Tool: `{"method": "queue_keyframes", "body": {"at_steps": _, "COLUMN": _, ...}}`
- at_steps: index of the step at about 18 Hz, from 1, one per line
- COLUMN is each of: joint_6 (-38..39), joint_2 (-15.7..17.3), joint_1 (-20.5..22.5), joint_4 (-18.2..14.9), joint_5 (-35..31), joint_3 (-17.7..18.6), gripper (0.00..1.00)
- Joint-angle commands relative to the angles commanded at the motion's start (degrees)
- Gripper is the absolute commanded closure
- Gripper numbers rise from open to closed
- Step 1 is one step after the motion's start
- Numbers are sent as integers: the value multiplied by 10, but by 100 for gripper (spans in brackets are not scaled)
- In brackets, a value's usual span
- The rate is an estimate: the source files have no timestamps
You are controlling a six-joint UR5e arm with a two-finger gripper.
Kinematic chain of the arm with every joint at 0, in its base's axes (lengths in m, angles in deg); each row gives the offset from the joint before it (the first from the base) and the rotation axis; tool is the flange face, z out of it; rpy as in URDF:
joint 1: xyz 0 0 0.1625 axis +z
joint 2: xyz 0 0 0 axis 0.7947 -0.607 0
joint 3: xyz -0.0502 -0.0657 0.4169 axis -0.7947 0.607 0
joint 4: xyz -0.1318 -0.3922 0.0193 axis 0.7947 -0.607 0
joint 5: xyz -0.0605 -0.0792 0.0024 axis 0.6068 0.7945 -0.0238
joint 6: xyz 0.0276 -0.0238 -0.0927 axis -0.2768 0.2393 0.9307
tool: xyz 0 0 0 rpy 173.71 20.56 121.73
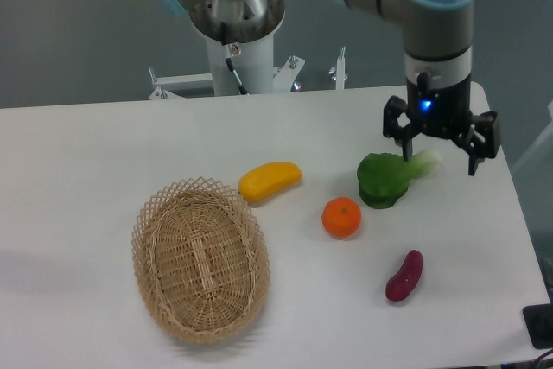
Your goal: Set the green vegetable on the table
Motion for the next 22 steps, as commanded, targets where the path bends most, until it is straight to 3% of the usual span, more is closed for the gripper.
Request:
{"method": "queue_keyframes", "body": {"at_steps": 3, "joint_6": -97, "joint_2": 3, "joint_1": 31, "joint_4": -62, "joint_5": -1, "joint_3": -19, "gripper": 0}}
{"method": "queue_keyframes", "body": {"at_steps": 6, "joint_6": -167, "joint_2": 3, "joint_1": 45, "joint_4": -83, "joint_5": -5, "joint_3": -19, "gripper": 0}}
{"method": "queue_keyframes", "body": {"at_steps": 22, "joint_6": -168, "joint_2": -1, "joint_1": 30, "joint_4": -80, "joint_5": -1, "joint_3": -9, "gripper": 0}}
